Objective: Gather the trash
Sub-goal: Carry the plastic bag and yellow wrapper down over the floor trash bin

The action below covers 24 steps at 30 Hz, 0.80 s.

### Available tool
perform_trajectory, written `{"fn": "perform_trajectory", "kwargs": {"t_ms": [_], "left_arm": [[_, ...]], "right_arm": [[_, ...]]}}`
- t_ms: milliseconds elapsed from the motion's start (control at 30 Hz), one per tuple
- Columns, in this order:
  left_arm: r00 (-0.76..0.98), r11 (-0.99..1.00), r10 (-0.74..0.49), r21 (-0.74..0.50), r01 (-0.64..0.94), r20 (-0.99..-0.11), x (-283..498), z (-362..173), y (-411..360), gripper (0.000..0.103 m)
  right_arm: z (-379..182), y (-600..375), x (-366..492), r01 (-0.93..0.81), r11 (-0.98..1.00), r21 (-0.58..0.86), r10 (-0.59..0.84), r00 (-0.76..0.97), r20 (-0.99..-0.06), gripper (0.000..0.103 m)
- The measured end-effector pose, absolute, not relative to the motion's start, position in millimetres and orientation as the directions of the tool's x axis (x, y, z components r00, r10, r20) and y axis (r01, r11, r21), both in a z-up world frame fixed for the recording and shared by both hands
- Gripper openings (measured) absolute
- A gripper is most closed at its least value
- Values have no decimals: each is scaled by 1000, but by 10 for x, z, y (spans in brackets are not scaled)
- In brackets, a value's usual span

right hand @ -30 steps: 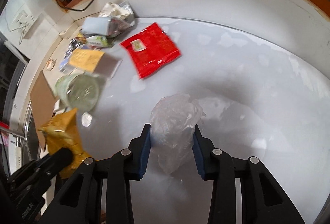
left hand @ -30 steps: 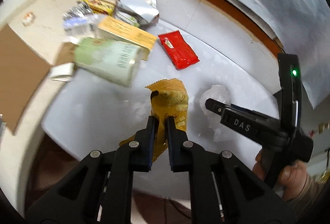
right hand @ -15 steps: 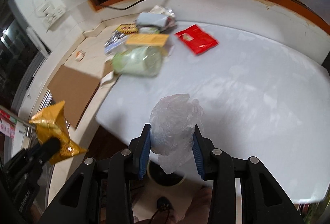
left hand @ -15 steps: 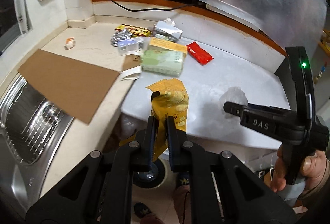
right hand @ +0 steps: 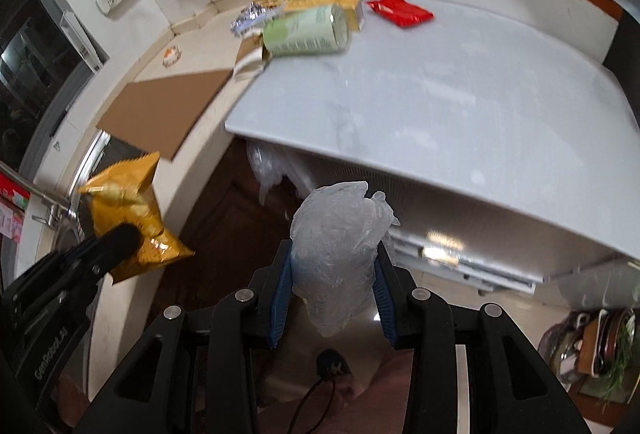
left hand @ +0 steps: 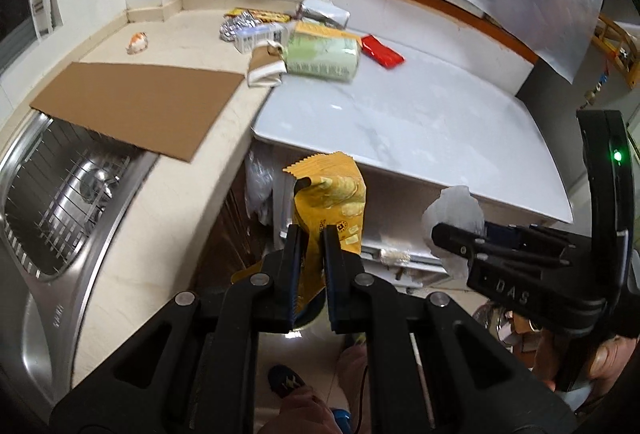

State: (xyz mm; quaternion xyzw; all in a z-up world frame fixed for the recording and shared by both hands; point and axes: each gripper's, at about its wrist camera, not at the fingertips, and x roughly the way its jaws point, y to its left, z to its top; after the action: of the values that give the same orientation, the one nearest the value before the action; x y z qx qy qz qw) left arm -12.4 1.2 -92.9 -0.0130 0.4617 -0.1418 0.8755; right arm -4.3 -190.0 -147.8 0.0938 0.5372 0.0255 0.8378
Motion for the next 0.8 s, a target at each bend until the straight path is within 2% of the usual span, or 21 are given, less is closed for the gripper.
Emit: {"fn": "perform_trajectory", "kwargs": {"t_ms": [400,633,800], "left_arm": [[466,976,-198,-131,174,-863,-137,-1609,-338,8],[351,984,-164,-125,130,-922,-136,-2506,-528,8],[283,990,-133,-114,82,-950,-32,-3226,-566,8]], "right_arm": [[-2003,-2073,-144,13,992,126,113,363,-925,37],[-2688,-2039,-200,-52,990,128,139,359,-923,37],[-3391,-2079,-292,-68,985,160,173,330,-928,37]]}}
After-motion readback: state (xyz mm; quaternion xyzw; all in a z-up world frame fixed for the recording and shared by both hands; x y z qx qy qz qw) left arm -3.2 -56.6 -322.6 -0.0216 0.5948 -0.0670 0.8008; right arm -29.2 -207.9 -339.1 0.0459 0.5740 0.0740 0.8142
